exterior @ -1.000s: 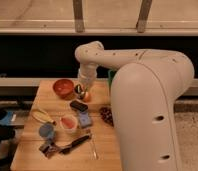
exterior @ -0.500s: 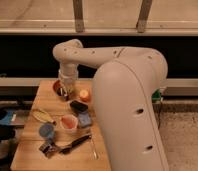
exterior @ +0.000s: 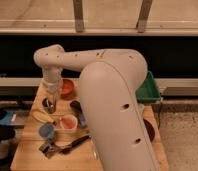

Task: Stack cups on top of each other

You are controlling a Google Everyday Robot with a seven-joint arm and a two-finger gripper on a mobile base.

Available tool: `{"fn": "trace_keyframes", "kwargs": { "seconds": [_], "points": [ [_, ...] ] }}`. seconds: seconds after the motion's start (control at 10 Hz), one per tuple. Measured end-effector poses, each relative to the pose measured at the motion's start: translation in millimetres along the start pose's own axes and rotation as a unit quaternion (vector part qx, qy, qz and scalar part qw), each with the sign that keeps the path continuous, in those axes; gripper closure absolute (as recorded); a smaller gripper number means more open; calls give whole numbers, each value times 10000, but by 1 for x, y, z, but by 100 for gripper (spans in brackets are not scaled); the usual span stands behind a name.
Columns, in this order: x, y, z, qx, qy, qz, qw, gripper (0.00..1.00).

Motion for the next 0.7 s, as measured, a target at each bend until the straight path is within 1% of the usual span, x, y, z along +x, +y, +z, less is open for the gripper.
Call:
{"fn": "trace_keyframes", "kwargs": {
  "seconds": [0.7],
  "points": [
    [2, 0, 1, -15, 23, -6, 10000, 100]
  ]
}}
